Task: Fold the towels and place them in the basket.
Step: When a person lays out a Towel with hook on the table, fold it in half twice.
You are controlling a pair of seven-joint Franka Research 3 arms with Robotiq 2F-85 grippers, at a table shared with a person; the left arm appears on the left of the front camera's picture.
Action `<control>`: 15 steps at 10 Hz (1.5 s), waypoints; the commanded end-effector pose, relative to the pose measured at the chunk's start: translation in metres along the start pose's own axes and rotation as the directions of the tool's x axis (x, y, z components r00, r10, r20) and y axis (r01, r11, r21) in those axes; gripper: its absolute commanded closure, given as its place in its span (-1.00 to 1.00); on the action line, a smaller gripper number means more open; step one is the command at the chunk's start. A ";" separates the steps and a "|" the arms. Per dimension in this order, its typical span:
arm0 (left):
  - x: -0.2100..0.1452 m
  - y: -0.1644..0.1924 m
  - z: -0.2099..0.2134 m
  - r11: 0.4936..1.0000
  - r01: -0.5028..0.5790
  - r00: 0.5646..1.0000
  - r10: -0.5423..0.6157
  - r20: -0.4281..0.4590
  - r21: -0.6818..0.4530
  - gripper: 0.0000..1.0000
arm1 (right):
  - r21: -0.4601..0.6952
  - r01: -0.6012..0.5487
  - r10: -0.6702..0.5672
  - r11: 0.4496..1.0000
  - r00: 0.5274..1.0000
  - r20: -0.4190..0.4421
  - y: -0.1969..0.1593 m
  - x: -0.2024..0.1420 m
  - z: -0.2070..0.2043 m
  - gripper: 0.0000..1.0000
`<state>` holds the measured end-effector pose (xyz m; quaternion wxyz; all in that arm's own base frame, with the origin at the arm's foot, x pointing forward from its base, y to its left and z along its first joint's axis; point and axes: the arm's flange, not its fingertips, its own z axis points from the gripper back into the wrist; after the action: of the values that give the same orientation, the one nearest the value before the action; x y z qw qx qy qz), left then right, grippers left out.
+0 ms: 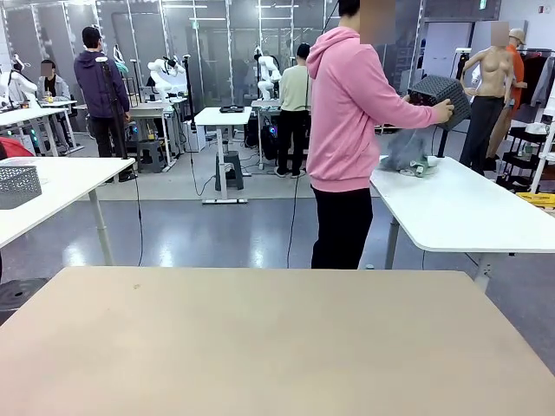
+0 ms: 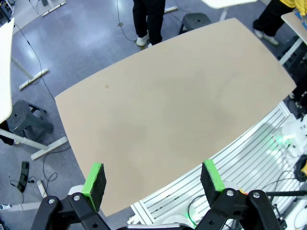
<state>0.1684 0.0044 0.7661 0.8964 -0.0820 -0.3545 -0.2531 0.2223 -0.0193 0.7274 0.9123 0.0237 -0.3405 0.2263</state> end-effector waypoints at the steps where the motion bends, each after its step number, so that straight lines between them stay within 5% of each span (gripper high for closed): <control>1: 0.003 0.000 0.000 1.000 0.006 1.000 -0.006 0.000 -0.005 -1.00 | 0.000 0.000 0.000 1.000 1.000 0.000 0.000 -0.001 0.001 -1.00; 15: 0.003 0.000 0.000 1.000 0.006 1.000 -0.006 0.000 -0.005 -1.00 | 0.000 0.000 0.000 1.000 1.000 0.000 0.000 -0.001 0.001 -1.00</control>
<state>0.1684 0.0044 0.7661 0.8964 -0.0820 -0.3545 -0.2531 0.2223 -0.0193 0.7274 0.9123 0.0237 -0.3405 0.2263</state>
